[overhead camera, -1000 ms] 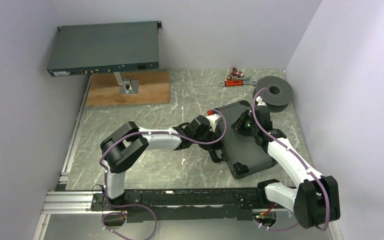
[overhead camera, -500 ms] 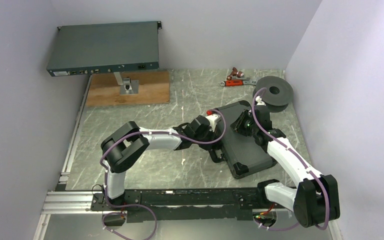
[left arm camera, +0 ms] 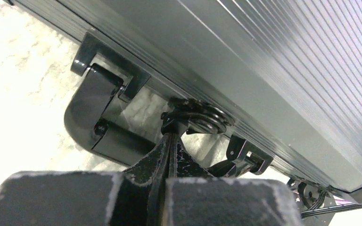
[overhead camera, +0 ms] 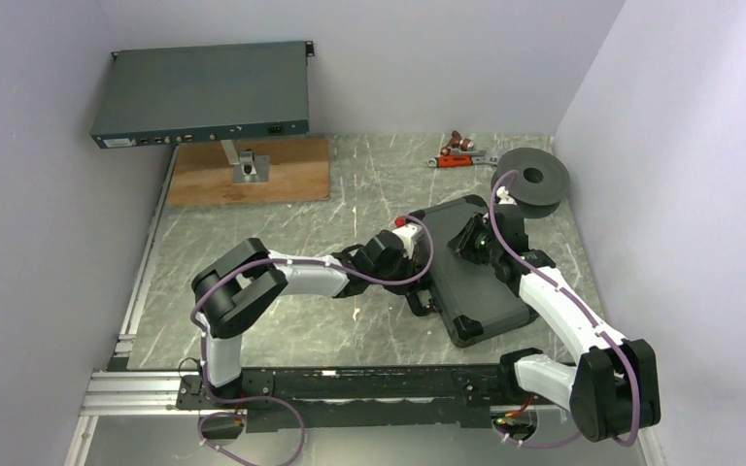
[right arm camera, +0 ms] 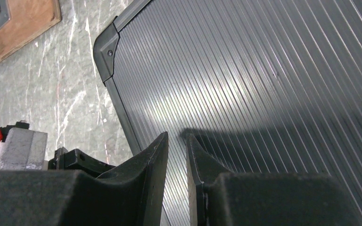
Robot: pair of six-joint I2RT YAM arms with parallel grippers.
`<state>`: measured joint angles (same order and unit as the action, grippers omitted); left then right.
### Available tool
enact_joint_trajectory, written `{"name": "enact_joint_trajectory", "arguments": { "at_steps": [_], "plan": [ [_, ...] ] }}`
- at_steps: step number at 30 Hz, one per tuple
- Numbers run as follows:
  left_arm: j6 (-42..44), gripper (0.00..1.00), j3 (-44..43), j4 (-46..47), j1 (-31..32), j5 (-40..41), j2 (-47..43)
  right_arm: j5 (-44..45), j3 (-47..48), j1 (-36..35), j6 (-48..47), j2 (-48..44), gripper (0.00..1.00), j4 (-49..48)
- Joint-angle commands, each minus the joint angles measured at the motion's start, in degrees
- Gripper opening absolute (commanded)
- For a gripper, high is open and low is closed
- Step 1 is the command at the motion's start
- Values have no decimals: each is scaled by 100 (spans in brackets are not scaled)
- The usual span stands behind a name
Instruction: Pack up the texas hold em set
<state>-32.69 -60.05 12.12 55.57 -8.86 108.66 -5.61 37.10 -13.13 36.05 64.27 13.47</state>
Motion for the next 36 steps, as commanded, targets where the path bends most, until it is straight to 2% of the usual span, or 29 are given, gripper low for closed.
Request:
{"name": "enact_joint_trajectory", "arguments": {
  "at_steps": [1, 6, 10, 13, 16, 20, 26, 31, 32, 36],
  "plan": [
    [102, 6, 290, -340, 24, 488, -450, 145, -355, -41, -114, 282, 25, 1539],
    [202, 15, 440, -592, 24, 655, -1201, 227, -239, -41, -142, 244, 25, 1624],
    [350, 28, 457, -942, 24, 851, -1782, 295, -85, -41, -181, 160, 26, 1743],
    [471, 40, 487, -1181, 24, 1057, -2247, 296, 56, -41, -226, 25, 30, 1842],
    [679, 59, 437, -1595, 24, 1323, -2642, 262, 181, -40, -235, -177, 37, 1893],
    [948, 73, 439, -1953, 24, 1635, -3168, 140, 372, -37, -279, -391, 43, 1912],
    [1263, 85, 367, -2498, 19, 2158, -3978, 48, 752, -41, -410, -565, 68, 2052],
    [1594, 99, 231, -3089, -8, 2831, -4588, -62, 1029, -41, -521, -716, 96, 2137],
    [1629, 100, 243, -3187, -38, 2949, -4714, -86, 1066, -39, -541, -763, 99, 2123],
    [1772, 100, 232, -3603, -279, 3017, -5051, -213, 1213, -40, -598, -907, 100, 1976]
  ]
}}
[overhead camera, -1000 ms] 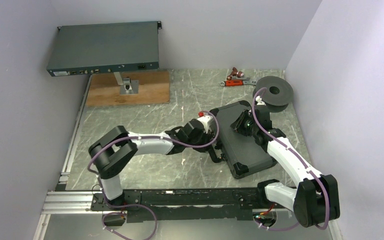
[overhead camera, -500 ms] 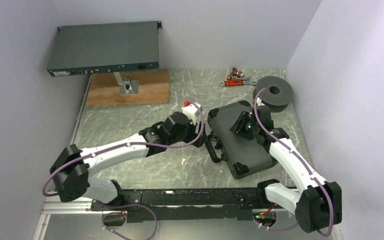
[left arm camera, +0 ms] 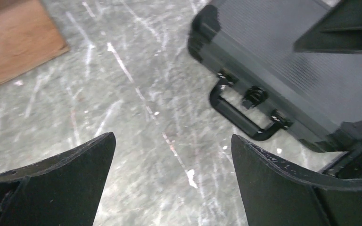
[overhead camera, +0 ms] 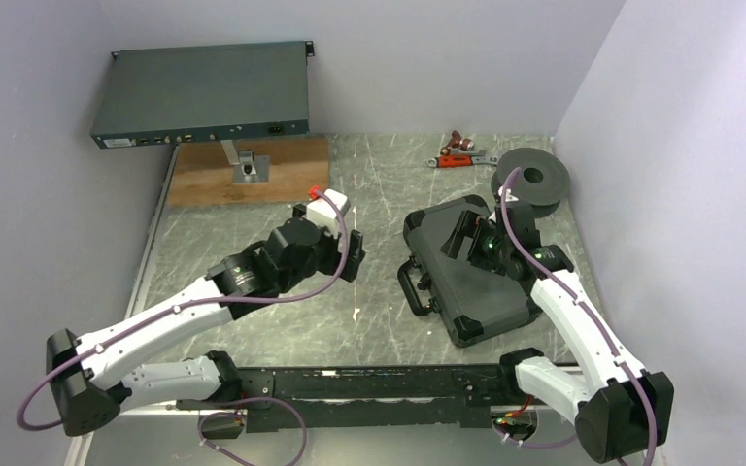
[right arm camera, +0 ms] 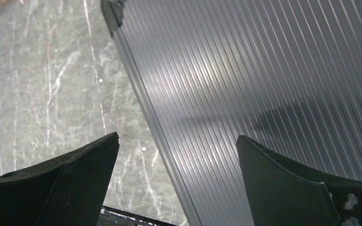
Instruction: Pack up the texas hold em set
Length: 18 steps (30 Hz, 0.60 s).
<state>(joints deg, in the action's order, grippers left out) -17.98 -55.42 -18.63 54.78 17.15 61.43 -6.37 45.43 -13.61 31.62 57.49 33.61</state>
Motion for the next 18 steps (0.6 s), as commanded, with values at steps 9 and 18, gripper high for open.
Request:
{"name": "enact_joint_trajectory", "arguments": {
  "at_steps": [9, 18],
  "plan": [
    [1046, 100, -607, -1370, -770, 817, -1025, -813, 291, -8, -48, -895, 100, -926],
    [2140, 100, -162, -744, -1100, 1827, -1469, -535, 419, -28, 21, -1366, 100, -1513]
  ]
}}
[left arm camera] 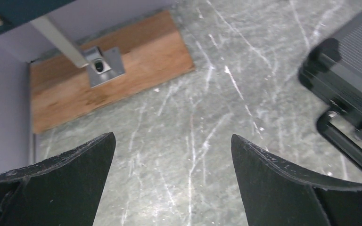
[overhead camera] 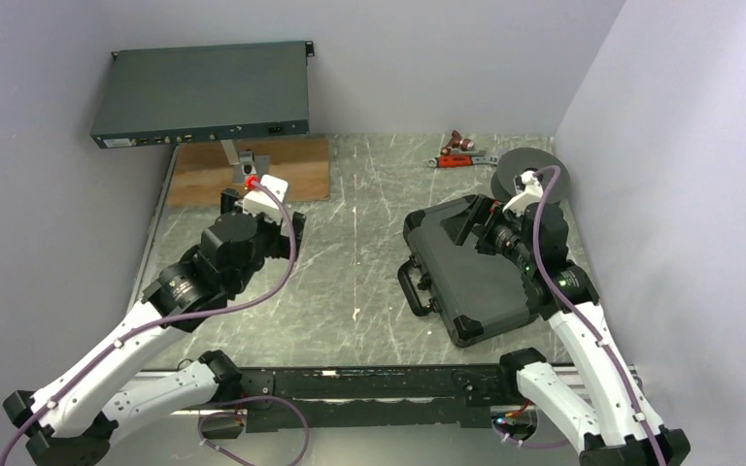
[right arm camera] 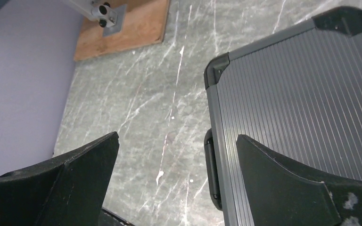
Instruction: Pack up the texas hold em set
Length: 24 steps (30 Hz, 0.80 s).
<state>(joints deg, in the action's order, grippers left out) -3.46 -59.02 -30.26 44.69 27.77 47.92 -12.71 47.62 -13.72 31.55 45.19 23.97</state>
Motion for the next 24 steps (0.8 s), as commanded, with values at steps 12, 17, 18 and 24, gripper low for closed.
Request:
{"name": "enact_joint_trajectory", "arguments": {
  "at_steps": [12, 17, 18, 24],
  "plan": [
    [449, 100, 906, 844, -425, 801, -614, 1139, -373, -17, 137, -1157, 100, -1606],
    [496, 100, 948, 833, -426, 760, -720, 1253, -259, -17, 51, -1146, 100, -1273],
    [489, 100, 939, 811, -426, 764, -723, 1247, -238, -16, 26, -1116, 100, -1231],
    [496, 100, 937, 780, -424, 738, -794, 1244, -158, -10, -39, -965, 100, -1132]
  ]
}}
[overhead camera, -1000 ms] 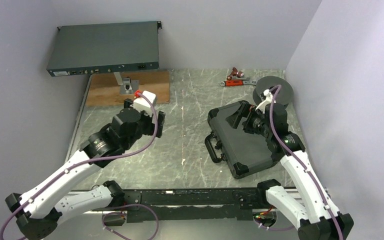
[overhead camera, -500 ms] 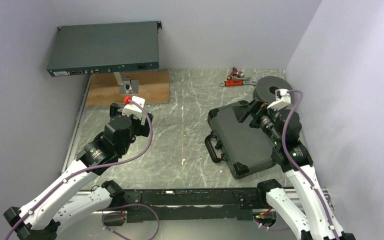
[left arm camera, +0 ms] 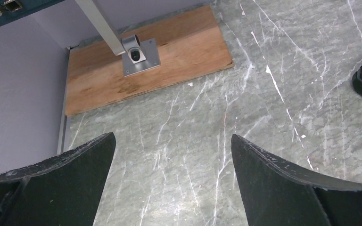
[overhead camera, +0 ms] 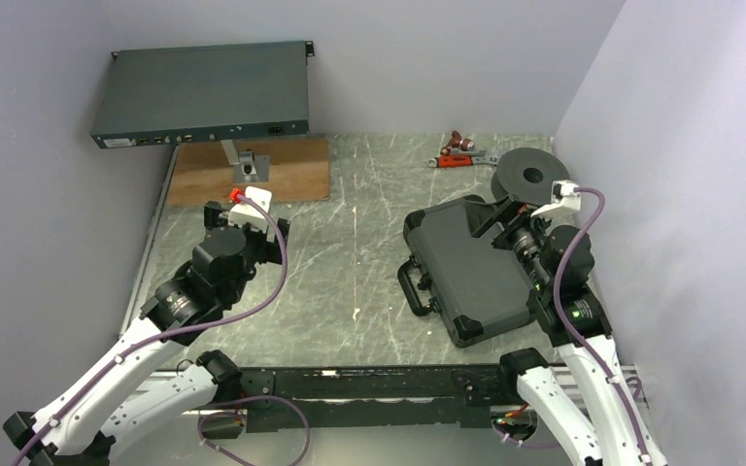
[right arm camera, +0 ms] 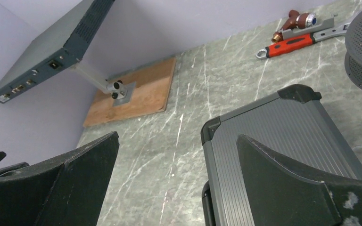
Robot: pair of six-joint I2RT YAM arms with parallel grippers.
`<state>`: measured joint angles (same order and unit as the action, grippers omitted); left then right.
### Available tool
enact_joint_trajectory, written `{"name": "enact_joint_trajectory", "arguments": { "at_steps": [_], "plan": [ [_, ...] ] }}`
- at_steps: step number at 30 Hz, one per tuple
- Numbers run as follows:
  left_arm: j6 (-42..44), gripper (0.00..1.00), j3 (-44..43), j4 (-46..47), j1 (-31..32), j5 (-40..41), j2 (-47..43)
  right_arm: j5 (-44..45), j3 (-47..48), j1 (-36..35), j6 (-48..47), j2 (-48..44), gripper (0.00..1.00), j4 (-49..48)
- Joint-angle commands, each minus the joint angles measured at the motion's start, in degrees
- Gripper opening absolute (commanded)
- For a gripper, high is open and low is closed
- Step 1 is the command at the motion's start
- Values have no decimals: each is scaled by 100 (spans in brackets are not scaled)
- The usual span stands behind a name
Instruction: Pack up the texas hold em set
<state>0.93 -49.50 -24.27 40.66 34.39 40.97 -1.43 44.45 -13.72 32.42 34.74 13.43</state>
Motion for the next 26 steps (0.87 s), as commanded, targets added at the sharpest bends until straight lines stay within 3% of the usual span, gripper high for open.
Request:
{"name": "enact_joint_trajectory", "arguments": {
  "at_steps": [1, 26],
  "plan": [
    [51, 100, -16, 185, -23, 73, -108, 120, 194, -12, -135, 118, 100, -37],
    [8, 100, -40, 65, -22, 130, -124, 127, 244, -17, -344, -57, 100, -155]
  ]
}}
